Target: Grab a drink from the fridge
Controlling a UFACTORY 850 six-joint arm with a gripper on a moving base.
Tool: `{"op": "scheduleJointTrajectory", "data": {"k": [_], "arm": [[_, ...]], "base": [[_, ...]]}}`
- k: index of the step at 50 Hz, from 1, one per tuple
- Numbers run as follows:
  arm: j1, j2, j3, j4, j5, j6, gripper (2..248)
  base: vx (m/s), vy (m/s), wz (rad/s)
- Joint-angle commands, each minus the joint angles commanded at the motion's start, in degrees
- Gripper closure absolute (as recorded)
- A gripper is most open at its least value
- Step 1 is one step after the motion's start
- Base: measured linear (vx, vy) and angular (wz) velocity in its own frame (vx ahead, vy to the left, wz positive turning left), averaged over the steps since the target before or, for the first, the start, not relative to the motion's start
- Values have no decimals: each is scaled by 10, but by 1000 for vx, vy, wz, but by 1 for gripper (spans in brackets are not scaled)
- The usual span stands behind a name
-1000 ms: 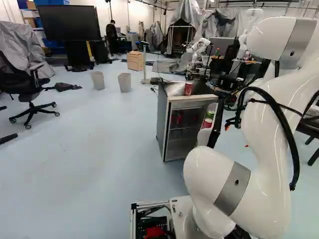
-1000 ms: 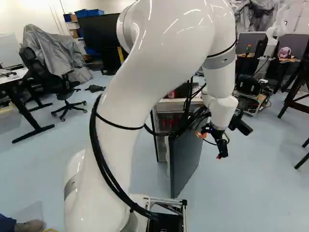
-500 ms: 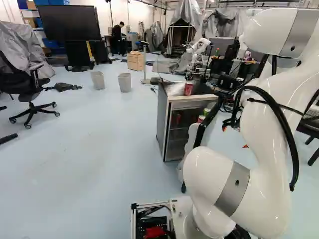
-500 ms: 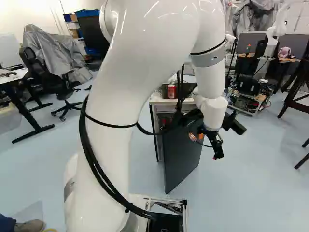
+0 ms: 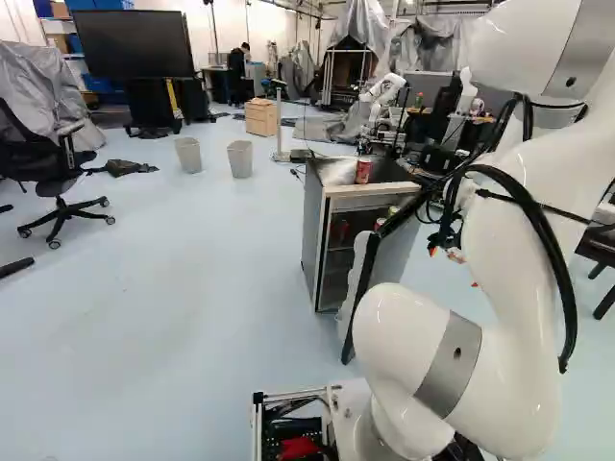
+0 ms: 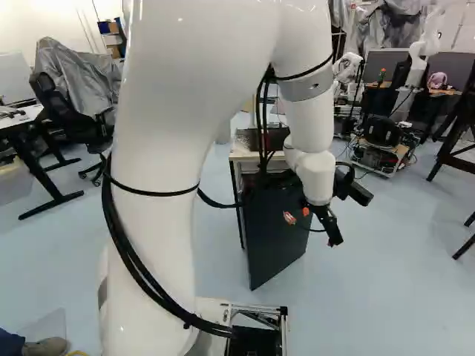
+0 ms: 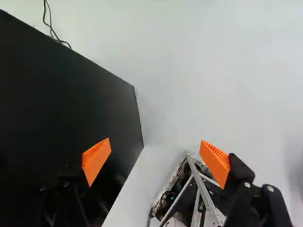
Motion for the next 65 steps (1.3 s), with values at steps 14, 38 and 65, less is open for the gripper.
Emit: {"op": "scheduleJointTrajectory", "data": {"k": [14,38,65], "arm": [[12,28,39,-45,64,0,3],[37,46,90,-128,174,0,3],[57,81,157,-221,305,0,3]], "base": [[0,0,0],[0,0,0],[0,0,0]]}}
